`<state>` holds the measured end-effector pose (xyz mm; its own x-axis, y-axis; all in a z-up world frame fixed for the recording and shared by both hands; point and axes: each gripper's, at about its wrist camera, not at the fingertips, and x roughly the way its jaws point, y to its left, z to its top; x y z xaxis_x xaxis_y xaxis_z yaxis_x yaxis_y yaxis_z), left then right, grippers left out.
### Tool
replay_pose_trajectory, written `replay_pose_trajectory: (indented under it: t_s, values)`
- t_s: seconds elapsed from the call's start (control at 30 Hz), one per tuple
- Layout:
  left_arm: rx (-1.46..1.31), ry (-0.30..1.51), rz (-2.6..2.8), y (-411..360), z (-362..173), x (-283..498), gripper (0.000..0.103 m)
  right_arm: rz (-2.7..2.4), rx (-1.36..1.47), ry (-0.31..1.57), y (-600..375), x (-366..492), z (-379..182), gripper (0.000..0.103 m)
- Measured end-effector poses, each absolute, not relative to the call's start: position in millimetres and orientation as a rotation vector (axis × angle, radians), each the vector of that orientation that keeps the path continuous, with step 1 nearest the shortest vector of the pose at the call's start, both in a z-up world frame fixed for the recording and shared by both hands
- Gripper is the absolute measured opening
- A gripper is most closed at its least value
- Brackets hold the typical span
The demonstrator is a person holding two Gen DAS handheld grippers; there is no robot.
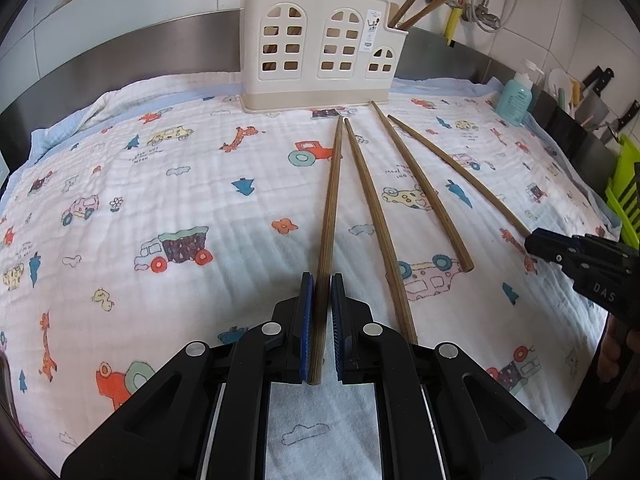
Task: Organize utensils
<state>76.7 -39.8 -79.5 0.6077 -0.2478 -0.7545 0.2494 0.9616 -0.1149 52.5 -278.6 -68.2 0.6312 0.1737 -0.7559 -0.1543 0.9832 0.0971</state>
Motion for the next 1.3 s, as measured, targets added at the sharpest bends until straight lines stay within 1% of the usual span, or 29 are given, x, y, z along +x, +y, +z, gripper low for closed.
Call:
replay_pose_trajectory:
  t_s: [0.13,0.17,0.3,0.37,0.4,0.63,0.77,1.0,1.3]
  values:
    - [-0.005,0.871,-0.298,-38.6,-79.9,75.5,0.008,0.183,0.002,0.865,-276.2,54.7,-69.1,0.016]
    - [-0.014,0.871,-0.301,-38.0,-80.2,74.8,0.011,0.182,-0.009,0.863,-274.7,55.2,-69.3,0.016]
    - [-0.019,0.861,-0.307,-37.1,-81.4,72.8,0.011,0.169,-0.087,0.851,-266.6,54.8,-70.6,0.015]
    - [-0.008,0.863,-0.311,-38.3,-81.3,73.4,0.010,0.164,-0.113,0.847,-263.8,54.3,-70.8,0.012]
    - [-0.007,0.865,-0.310,-38.5,-81.1,74.1,0.009,0.158,-0.126,0.844,-262.8,54.0,-70.7,0.008]
    - [-0.058,0.887,-0.315,-33.2,-78.3,78.6,0.007,0.175,-0.103,0.832,-262.2,50.7,-62.3,0.007]
    - [-0.083,0.871,-0.320,-28.0,-70.7,78.4,0.007,0.182,-0.097,0.776,-262.5,44.9,-39.3,0.007]
    - [-0.118,0.799,-0.335,-18.8,-41.1,77.5,0.007,0.203,-0.063,0.675,-264.6,42.7,7.6,0.007]
    - [-0.125,0.682,-0.370,-13.8,3.8,80.1,0.006,0.262,-0.059,0.567,-259.7,65.9,71.3,0.007]
